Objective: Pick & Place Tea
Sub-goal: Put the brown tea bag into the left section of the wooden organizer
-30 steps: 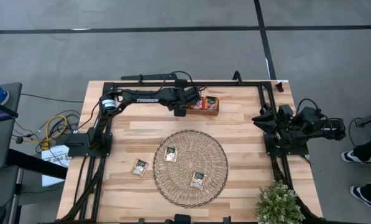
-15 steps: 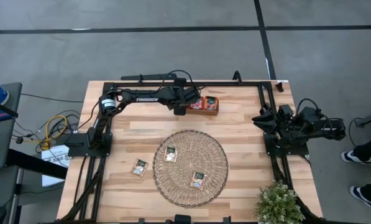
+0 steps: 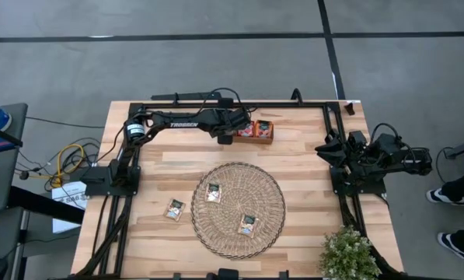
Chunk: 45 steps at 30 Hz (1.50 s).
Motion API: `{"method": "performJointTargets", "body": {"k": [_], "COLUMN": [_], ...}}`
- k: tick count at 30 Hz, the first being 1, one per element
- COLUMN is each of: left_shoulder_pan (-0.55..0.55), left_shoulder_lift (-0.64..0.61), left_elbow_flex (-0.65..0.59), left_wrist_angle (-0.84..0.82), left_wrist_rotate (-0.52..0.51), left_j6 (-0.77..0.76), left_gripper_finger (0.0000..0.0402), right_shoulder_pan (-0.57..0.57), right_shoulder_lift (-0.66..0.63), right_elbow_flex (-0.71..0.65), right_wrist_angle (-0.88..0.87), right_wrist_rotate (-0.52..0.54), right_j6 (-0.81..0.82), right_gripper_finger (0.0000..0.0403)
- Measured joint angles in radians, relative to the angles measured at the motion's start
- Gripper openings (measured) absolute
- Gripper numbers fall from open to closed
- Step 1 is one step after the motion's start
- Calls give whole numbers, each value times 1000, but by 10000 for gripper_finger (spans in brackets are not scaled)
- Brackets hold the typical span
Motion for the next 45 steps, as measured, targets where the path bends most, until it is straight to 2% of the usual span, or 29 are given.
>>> {"method": "performJointTargets", "body": {"k": [4, 8, 10, 12, 13, 15, 20, 22, 23, 27, 32, 39, 45], "left_shoulder_pan": [-7, -28, -51, -79, -95, -123, -173, -199, -216, -288, -344, -340, -343], "left_shoulder_lift": [0, -28, -62, -96, -110, -141, -207, -214, -214, -213, -210, -209, -209], "left_elbow_flex": [2, 41, 77, 124, 148, 192, 227, 226, 226, 200, 62, -162, -241], "left_wrist_angle": [-2, -44, -113, -220, -284, -436, -655, -678, -681, -658, -547, -359, -266], "left_wrist_rotate": [-84, -173, -183, -147, -105, 43, 558, 674, 693, 684, 669, 628, 607], "left_j6": [17, 34, 8, -65, -116, -248, -582, -631, -634, -600, -548, -543, -527], "left_gripper_finger": [107, 121, 122, 122, 121, 119, 117, 117, 117, 117, 117, 117, 117], "right_shoulder_pan": [0, 0, 0, 0, 0, 0, 0, 0, 0, 0, 0, 0, 0], "right_shoulder_lift": [0, 0, 0, 0, 0, 0, 0, 0, 0, 0, 0, 0, 0], "right_elbow_flex": [0, 0, 0, 0, 0, 0, 0, 0, 0, 0, 0, 0, 0], "right_wrist_angle": [0, 0, 0, 0, 0, 0, 0, 0, -1, -2, -1, -1, -1], "right_wrist_rotate": [0, 0, 1, 0, 1, 0, -1, -1, -2, -8, -53, -58, -58], "right_j6": [0, 0, 0, 0, 0, 0, 0, 0, 0, 0, 0, 0, 7], "right_gripper_finger": [82, 82, 82, 82, 82, 82, 82, 82, 82, 82, 82, 82, 82]}}
